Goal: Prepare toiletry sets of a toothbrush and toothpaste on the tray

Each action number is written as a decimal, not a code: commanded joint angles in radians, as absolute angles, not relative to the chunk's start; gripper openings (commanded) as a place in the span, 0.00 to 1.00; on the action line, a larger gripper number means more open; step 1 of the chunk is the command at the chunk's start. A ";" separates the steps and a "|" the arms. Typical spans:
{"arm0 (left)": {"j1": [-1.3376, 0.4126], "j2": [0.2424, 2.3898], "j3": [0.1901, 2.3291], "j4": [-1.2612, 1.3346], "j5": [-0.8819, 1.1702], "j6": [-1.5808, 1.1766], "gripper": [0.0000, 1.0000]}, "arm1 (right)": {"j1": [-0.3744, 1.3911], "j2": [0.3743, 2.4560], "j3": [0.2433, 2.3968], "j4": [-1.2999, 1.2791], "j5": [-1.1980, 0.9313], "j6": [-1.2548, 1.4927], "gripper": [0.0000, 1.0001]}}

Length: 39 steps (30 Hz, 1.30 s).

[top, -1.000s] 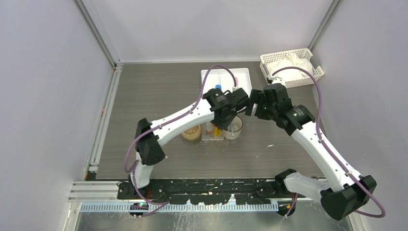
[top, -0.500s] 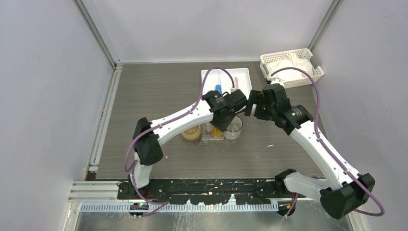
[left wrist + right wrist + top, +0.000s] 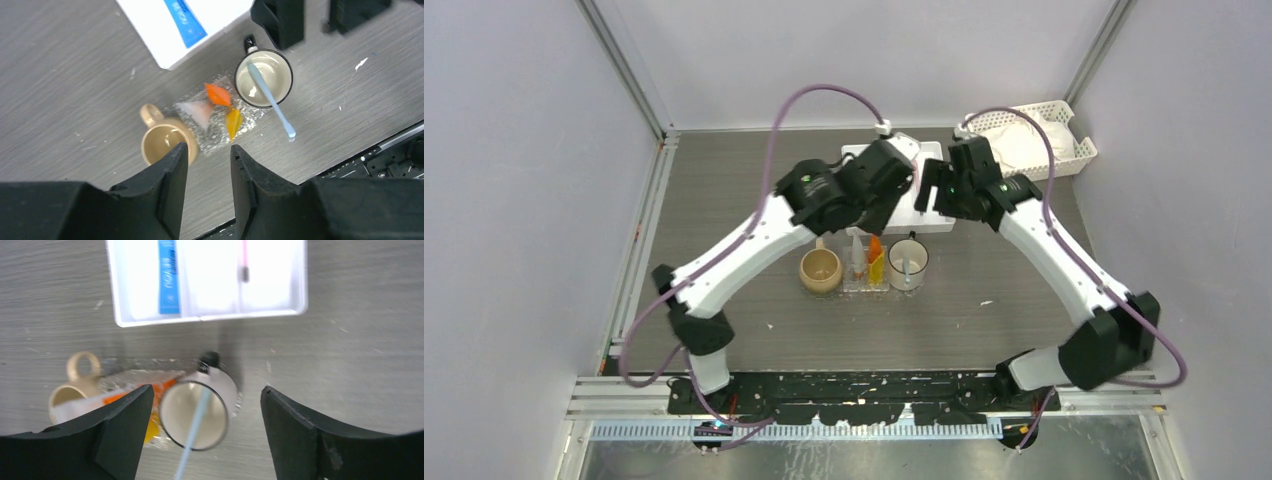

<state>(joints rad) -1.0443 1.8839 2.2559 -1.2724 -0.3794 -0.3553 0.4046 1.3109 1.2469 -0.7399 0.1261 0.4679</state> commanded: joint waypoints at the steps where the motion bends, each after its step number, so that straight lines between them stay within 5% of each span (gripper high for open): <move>1: -1.027 1.672 2.130 -1.297 -0.480 -0.363 0.39 | 0.398 1.544 1.476 -0.642 -0.064 0.441 0.82; 8: -1.005 1.320 1.577 -1.014 -0.459 -0.445 0.47 | 0.399 1.986 1.824 -0.613 -0.219 0.428 0.80; 13: -0.995 1.194 1.400 -0.947 -0.458 -0.472 0.48 | 0.398 2.211 2.033 -0.656 -0.173 0.410 0.79; 22: -0.987 1.182 1.364 -0.936 -0.456 -0.450 0.49 | 0.400 2.445 2.294 -0.772 -0.082 0.384 0.76; 36: -0.973 1.188 1.362 -0.910 -0.430 -0.436 0.49 | 0.427 2.565 2.333 -0.798 -0.022 0.353 0.63; 39: -0.967 1.184 1.358 -0.914 -0.427 -0.433 0.49 | 0.436 2.516 2.301 -0.785 0.052 0.354 0.69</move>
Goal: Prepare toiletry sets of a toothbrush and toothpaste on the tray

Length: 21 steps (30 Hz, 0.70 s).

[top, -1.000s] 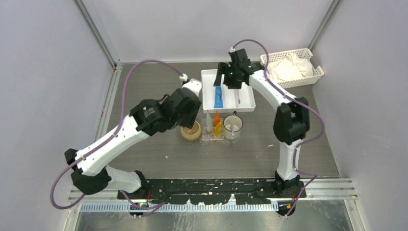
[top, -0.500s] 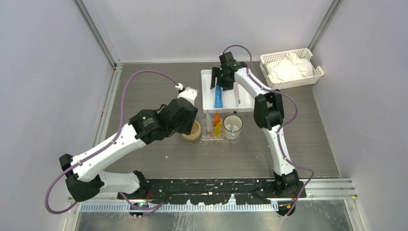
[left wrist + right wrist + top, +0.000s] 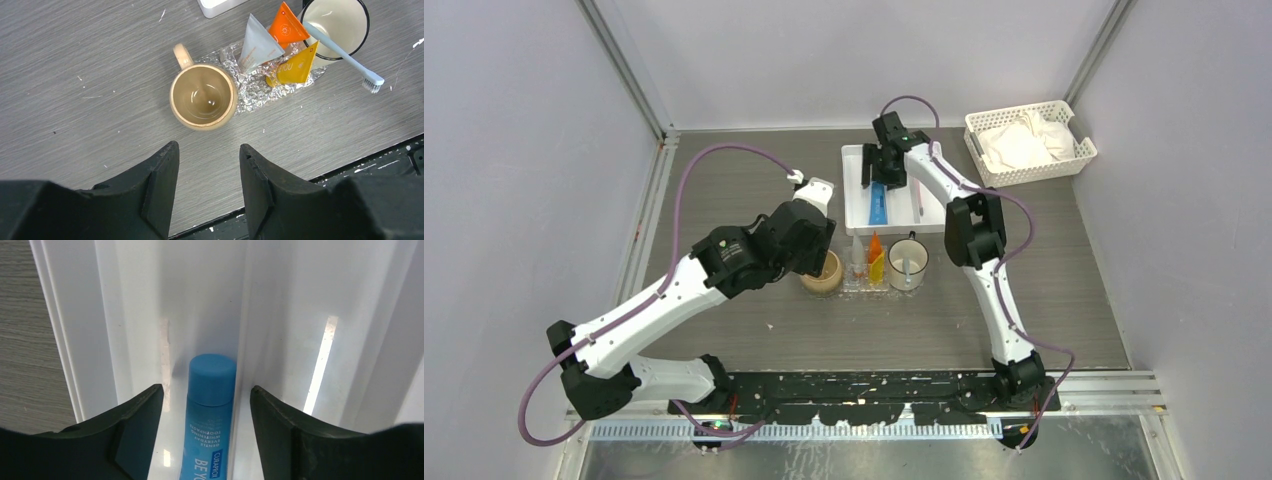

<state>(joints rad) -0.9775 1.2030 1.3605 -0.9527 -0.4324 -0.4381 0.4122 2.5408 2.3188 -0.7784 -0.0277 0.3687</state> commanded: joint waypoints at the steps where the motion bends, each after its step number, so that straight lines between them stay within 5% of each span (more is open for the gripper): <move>1: -0.965 1.183 1.356 -0.918 -0.426 -0.433 0.49 | 0.436 2.479 2.267 -0.761 0.066 0.358 0.72; 9: -0.948 1.169 1.331 -0.902 -0.404 -0.430 0.48 | 0.473 2.262 2.145 -0.665 0.183 0.324 0.72; 21: -0.920 1.105 1.320 -0.925 -0.381 -0.444 0.51 | 0.536 2.351 2.189 -0.664 0.170 0.352 0.68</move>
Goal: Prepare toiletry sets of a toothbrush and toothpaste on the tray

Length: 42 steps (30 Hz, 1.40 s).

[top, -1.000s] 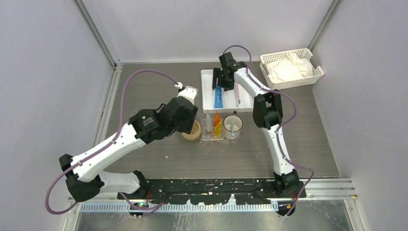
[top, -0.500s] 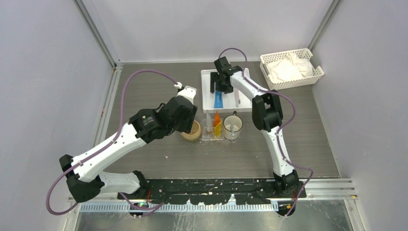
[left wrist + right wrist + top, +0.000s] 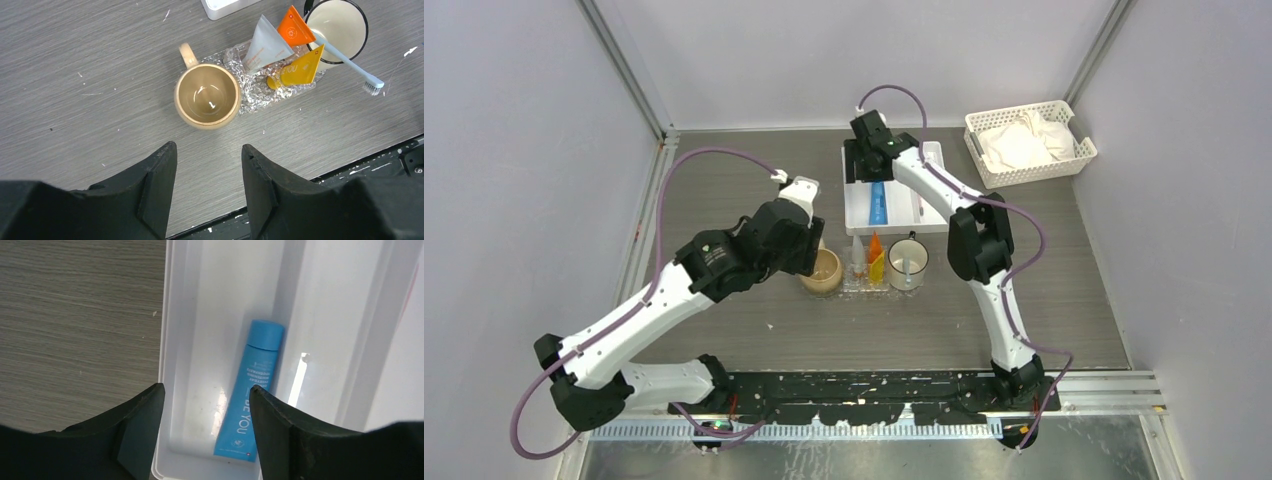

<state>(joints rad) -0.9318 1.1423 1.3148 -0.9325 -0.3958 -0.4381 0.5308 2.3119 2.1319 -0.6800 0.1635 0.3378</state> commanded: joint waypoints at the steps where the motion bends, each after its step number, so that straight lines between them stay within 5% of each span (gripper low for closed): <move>1: -0.919 1.098 1.319 -0.934 -0.379 -0.446 0.51 | 0.536 2.370 2.212 -0.673 0.172 0.354 0.68; 33: -0.896 1.078 1.315 -0.926 -0.338 -0.426 0.54 | 0.498 2.545 2.349 -0.812 0.318 0.360 0.66; 38: -0.896 1.069 1.321 -0.925 -0.330 -0.426 0.67 | 0.497 2.548 2.305 -0.784 0.320 0.381 0.92; 39: -0.896 1.069 1.322 -0.926 -0.330 -0.425 0.76 | 0.496 2.546 2.298 -0.778 0.318 0.383 0.95; 42: -0.895 1.071 1.324 -0.927 -0.331 -0.424 0.80 | 0.494 2.546 2.298 -0.775 0.317 0.382 0.99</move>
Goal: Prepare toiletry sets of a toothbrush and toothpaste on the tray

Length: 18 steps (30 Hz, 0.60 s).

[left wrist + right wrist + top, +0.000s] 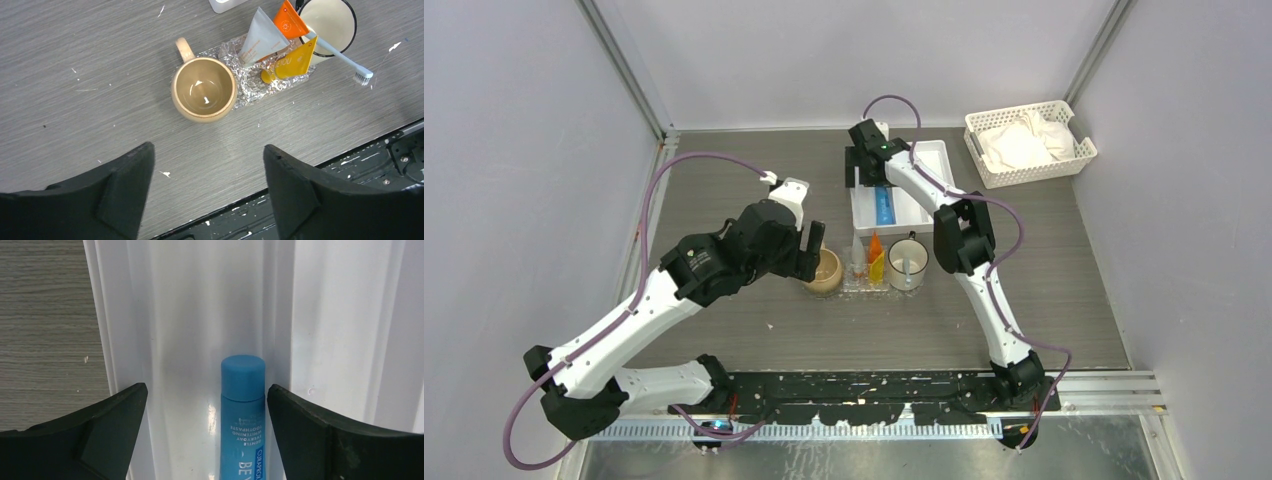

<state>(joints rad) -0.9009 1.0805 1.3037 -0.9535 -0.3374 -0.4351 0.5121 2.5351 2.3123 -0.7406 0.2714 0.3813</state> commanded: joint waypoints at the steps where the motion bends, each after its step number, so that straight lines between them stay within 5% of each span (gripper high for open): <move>1: -0.894 1.070 1.324 -0.927 -0.331 -0.424 0.86 | 0.494 2.547 2.302 -0.775 0.315 0.383 1.00; 3: -0.894 1.068 1.326 -0.929 -0.333 -0.424 0.99 | 0.492 2.557 2.316 -0.784 0.307 0.380 0.98; 5: -0.894 1.064 1.331 -0.931 -0.336 -0.423 1.00 | 0.489 2.565 2.322 -0.787 0.298 0.382 0.88; 11: -0.894 1.054 1.345 -0.942 -0.343 -0.423 1.00 | 0.487 2.568 2.296 -0.782 0.284 0.393 0.82; 15: -0.894 1.048 1.348 -0.944 -0.343 -0.426 1.00 | 0.484 2.579 2.296 -0.781 0.268 0.402 0.25; 18: -0.894 1.042 1.351 -0.950 -0.347 -0.430 1.00 | 0.471 2.563 2.292 -0.764 0.239 0.417 0.18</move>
<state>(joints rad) -0.9009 1.0725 1.3067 -0.9546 -0.3367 -0.4339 0.4900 2.5515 2.3070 -0.7441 0.2581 0.4049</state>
